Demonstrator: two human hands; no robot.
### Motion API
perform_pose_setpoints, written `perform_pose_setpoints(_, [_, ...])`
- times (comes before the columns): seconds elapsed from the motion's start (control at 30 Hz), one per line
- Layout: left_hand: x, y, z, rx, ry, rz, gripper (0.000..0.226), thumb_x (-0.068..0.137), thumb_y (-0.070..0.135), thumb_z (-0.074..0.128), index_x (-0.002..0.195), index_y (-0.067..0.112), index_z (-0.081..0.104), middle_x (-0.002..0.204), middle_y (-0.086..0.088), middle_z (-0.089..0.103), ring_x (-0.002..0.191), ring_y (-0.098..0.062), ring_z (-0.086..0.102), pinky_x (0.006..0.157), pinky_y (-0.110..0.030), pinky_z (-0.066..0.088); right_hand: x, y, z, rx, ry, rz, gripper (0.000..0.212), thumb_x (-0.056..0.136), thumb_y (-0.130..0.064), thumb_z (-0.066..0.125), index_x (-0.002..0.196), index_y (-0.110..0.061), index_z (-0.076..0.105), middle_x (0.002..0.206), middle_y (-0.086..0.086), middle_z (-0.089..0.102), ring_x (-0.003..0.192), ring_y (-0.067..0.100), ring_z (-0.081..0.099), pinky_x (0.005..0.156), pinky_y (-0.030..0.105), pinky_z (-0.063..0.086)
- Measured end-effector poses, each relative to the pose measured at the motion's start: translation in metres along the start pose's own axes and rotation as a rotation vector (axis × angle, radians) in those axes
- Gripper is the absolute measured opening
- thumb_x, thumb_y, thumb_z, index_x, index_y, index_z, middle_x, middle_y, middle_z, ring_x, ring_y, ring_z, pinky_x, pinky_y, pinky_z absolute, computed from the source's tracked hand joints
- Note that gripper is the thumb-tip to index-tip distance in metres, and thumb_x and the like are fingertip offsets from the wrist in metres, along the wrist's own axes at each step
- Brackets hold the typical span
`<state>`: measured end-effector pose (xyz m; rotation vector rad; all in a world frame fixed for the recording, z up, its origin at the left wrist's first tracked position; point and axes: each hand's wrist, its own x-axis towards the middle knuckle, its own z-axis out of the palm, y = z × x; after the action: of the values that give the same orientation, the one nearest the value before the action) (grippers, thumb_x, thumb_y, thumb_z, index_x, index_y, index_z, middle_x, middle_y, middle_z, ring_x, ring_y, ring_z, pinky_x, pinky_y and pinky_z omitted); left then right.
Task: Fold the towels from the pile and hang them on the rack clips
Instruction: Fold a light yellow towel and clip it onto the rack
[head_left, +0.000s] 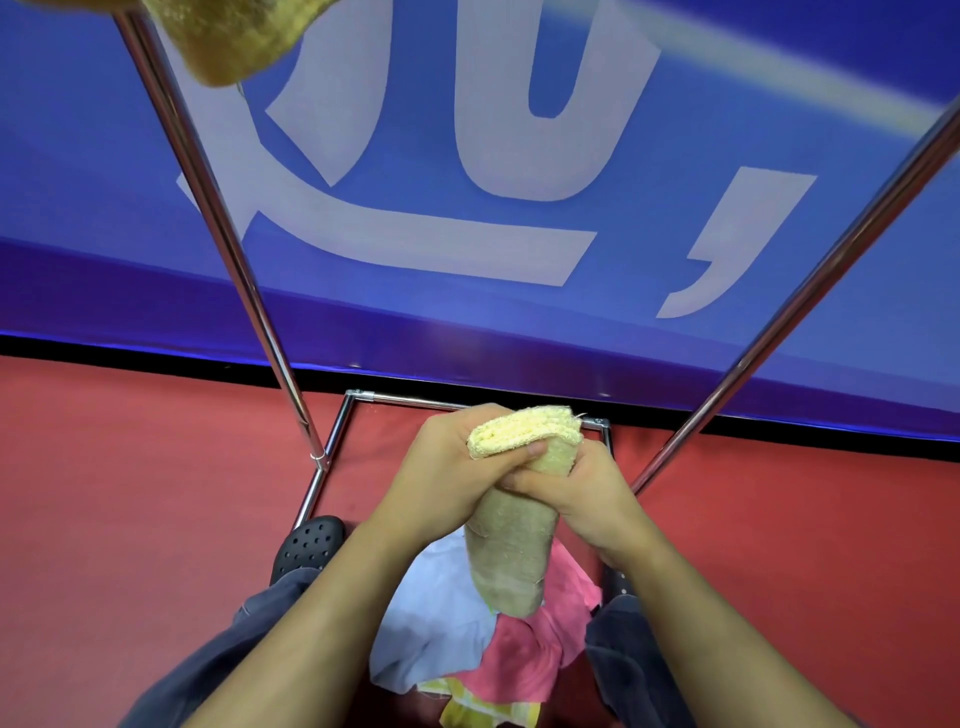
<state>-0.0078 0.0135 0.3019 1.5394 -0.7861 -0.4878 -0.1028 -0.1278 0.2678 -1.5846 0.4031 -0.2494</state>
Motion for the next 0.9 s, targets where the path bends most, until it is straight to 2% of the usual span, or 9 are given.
perform_pose_setpoints(0.1, [0.002, 0.012, -0.004, 0.009, 0.001, 0.036, 0.016, 0.084, 0.013, 0.081, 0.084, 0.027, 0.074, 0.075, 0.018, 0.073, 0.070, 0.005, 0.063, 0.068, -0.012, 0.047, 0.000, 0.005, 0.006, 0.029, -0.008, 0.025, 0.028, 0.072, -0.011, 0.089, 0.098, -0.013, 0.080, 0.101, 0.014, 0.079, 0.100, 0.035, 0.074, 0.091, 0.054, 0.058])
perform_pose_setpoints(0.17, [0.003, 0.021, -0.007, 0.017, -0.008, 0.074, 0.014, 0.083, 0.016, 0.082, 0.084, 0.028, 0.074, 0.077, 0.018, 0.073, 0.072, 0.004, 0.065, 0.069, -0.013, 0.048, -0.001, 0.009, 0.010, 0.066, -0.021, 0.036, 0.032, 0.070, -0.011, 0.090, 0.100, -0.015, 0.080, 0.105, 0.017, 0.078, 0.105, 0.041, 0.072, 0.094, 0.060, 0.055])
perform_pose_setpoints(0.23, [0.003, 0.029, -0.012, 0.016, 0.001, 0.114, 0.012, 0.082, 0.015, 0.082, 0.088, 0.024, 0.076, 0.081, 0.014, 0.075, 0.076, 0.003, 0.067, 0.071, -0.013, 0.048, -0.002, 0.011, 0.014, 0.063, -0.027, 0.065, 0.028, 0.071, -0.006, 0.090, 0.097, -0.010, 0.079, 0.104, 0.016, 0.078, 0.105, 0.037, 0.073, 0.092, 0.056, 0.057])
perform_pose_setpoints(0.37, [0.007, 0.051, -0.021, -0.016, 0.081, 0.159, 0.009, 0.083, 0.012, 0.081, 0.088, 0.016, 0.076, 0.083, 0.005, 0.075, 0.076, 0.001, 0.065, 0.071, -0.014, 0.050, -0.006, 0.018, 0.023, 0.037, -0.023, 0.145, 0.021, 0.072, -0.002, 0.088, 0.090, -0.008, 0.080, 0.095, 0.011, 0.080, 0.093, 0.023, 0.077, 0.080, 0.034, 0.060])
perform_pose_setpoints(0.47, [0.011, 0.065, -0.029, -0.041, 0.178, 0.176, 0.011, 0.083, 0.013, 0.082, 0.082, 0.021, 0.074, 0.073, 0.011, 0.070, 0.070, 0.000, 0.061, 0.067, -0.015, 0.049, -0.009, 0.028, 0.030, 0.017, -0.017, 0.213, 0.023, 0.071, -0.003, 0.089, 0.092, -0.004, 0.079, 0.094, 0.011, 0.080, 0.088, 0.023, 0.077, 0.080, 0.036, 0.061])
perform_pose_setpoints(0.57, [0.013, 0.075, -0.036, -0.082, 0.227, 0.203, 0.008, 0.083, 0.018, 0.083, 0.085, 0.016, 0.076, 0.080, -0.003, 0.073, 0.075, -0.008, 0.062, 0.073, -0.027, 0.052, -0.012, 0.036, 0.034, -0.029, -0.023, 0.256, 0.029, 0.071, -0.007, 0.090, 0.096, -0.001, 0.078, 0.095, 0.010, 0.080, 0.092, 0.026, 0.077, 0.085, 0.040, 0.062])
perform_pose_setpoints(0.63, [0.012, 0.084, -0.040, -0.107, 0.239, 0.228, 0.010, 0.083, 0.018, 0.083, 0.086, 0.013, 0.075, 0.084, -0.011, 0.074, 0.078, -0.011, 0.063, 0.074, -0.032, 0.053, -0.014, 0.040, 0.034, -0.063, -0.047, 0.270, 0.027, 0.072, -0.007, 0.090, 0.095, -0.006, 0.078, 0.094, 0.006, 0.080, 0.091, 0.021, 0.077, 0.081, 0.035, 0.061])
perform_pose_setpoints(0.73, [0.010, 0.094, -0.044, -0.144, 0.247, 0.249, 0.007, 0.085, 0.014, 0.081, 0.088, 0.018, 0.076, 0.083, 0.004, 0.075, 0.079, -0.008, 0.066, 0.074, -0.027, 0.055, -0.018, 0.041, 0.034, -0.106, -0.067, 0.278, 0.025, 0.073, -0.007, 0.090, 0.094, -0.010, 0.078, 0.093, 0.003, 0.080, 0.087, 0.013, 0.077, 0.073, 0.024, 0.058])
perform_pose_setpoints(0.9, [0.010, 0.090, -0.043, -0.166, 0.259, 0.206, 0.010, 0.085, 0.016, 0.081, 0.093, 0.012, 0.077, 0.088, -0.001, 0.076, 0.082, -0.011, 0.067, 0.078, -0.034, 0.056, -0.017, 0.032, 0.035, -0.079, -0.090, 0.261, 0.035, 0.072, -0.006, 0.090, 0.104, -0.005, 0.076, 0.101, 0.007, 0.080, 0.097, 0.020, 0.076, 0.085, 0.034, 0.060])
